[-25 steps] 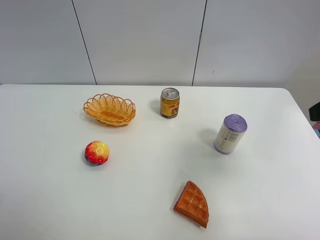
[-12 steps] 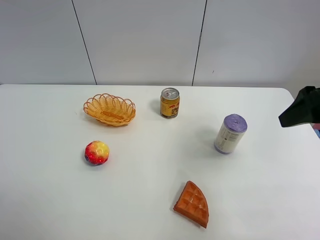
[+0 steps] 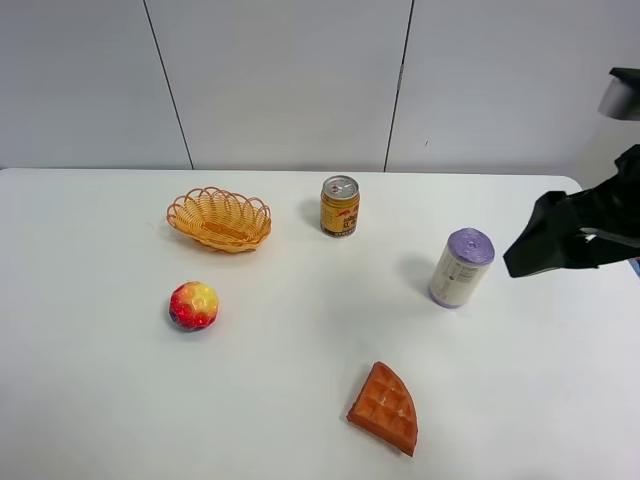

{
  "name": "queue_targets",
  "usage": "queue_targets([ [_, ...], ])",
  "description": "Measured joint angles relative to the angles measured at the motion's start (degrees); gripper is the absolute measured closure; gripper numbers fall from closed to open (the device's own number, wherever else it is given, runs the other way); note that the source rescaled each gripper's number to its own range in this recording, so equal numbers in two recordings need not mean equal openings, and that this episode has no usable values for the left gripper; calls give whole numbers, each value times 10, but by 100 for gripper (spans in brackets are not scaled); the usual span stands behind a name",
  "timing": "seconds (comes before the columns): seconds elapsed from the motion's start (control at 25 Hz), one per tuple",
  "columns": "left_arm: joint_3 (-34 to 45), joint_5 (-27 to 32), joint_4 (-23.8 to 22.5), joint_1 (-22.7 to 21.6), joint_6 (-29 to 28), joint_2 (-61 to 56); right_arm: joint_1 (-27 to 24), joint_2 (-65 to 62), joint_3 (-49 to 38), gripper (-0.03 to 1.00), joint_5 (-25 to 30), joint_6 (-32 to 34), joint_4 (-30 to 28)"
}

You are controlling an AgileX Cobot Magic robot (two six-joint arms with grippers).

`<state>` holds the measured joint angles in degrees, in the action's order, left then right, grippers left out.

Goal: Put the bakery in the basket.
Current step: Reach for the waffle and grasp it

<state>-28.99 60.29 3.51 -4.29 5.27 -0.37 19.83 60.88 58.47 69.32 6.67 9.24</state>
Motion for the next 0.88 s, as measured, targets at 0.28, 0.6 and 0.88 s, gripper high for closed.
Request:
queue_targets([
  [0.28, 0, 0, 0, 0, 0, 0, 168, 13, 0, -3, 1, 145, -52],
  [0.6, 0, 0, 0, 0, 0, 0, 212, 115, 0, -3, -9, 166, -52],
  [0.88, 0, 0, 0, 0, 0, 0, 212, 184, 0, -3, -26, 198, -21],
])
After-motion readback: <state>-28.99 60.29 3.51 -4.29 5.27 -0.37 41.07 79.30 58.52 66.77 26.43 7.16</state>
